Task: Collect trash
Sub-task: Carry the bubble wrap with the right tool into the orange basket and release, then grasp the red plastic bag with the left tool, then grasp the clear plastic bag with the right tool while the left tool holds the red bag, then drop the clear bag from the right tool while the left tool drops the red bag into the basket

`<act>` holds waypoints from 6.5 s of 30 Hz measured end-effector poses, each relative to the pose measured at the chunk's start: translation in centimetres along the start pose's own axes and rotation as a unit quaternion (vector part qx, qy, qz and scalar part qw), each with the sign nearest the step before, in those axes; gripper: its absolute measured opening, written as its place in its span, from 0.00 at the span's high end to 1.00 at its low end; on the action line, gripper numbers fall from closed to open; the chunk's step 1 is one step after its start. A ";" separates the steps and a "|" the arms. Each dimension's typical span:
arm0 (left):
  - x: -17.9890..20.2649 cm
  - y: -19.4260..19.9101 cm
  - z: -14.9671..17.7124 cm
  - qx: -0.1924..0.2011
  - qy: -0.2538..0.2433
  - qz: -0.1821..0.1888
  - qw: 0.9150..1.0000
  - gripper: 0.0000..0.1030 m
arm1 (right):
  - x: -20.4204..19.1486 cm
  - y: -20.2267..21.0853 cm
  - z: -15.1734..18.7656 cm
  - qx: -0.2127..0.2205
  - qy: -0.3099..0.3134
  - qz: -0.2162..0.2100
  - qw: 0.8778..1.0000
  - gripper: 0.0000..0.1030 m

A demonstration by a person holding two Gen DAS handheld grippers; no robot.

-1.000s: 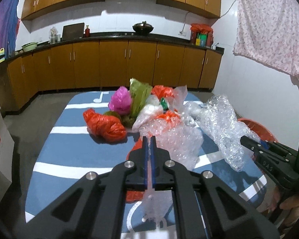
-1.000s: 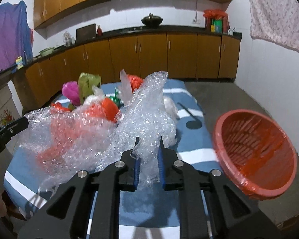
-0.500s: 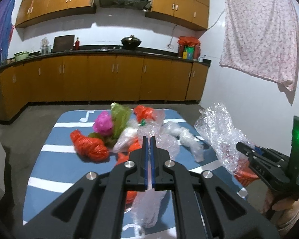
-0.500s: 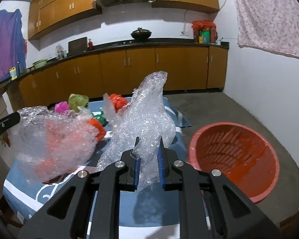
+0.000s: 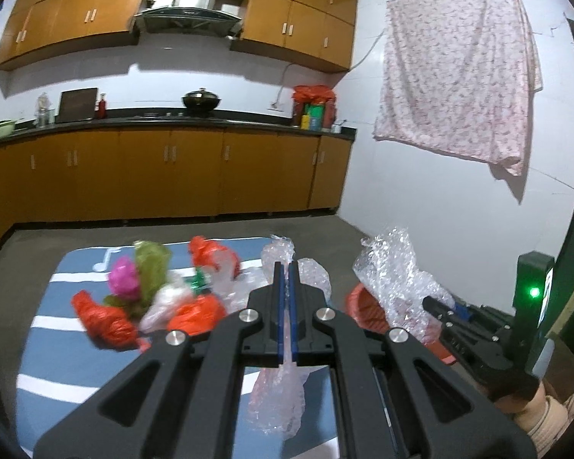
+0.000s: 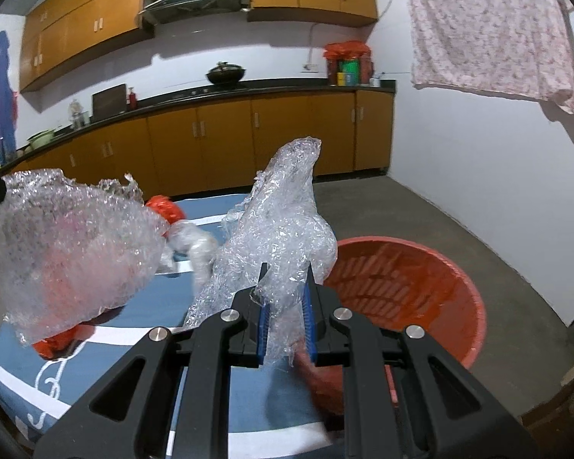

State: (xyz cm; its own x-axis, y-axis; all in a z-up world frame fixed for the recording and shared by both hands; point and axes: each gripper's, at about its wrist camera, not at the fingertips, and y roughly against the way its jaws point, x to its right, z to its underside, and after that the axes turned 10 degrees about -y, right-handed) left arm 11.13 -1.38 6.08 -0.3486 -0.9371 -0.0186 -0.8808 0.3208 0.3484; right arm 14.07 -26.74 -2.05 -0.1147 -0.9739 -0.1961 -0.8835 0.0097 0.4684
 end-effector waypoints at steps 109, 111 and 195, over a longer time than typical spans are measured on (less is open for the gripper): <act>-18.0 -6.3 11.2 -0.183 0.113 -0.146 0.966 0.51 | -13.3 -20.6 -0.1 -0.143 0.035 0.015 0.989 0.26; -18.2 -6.7 10.8 -0.180 0.116 -0.147 0.966 0.51 | -13.4 -21.6 0.0 -0.166 0.034 0.013 0.986 0.35; 14.2 -25.7 2.5 -0.155 -0.062 0.174 0.970 0.52 | 10.0 -4.2 -2.7 -0.002 -0.196 0.131 0.972 0.62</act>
State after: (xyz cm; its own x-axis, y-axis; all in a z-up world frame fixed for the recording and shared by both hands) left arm 28.00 -22.54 -5.51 -0.6609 -0.7491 0.0453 -0.5703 0.5406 0.6184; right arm 17.83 -37.15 -3.60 -0.5005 -0.7767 -0.3824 -0.7991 0.2445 0.5492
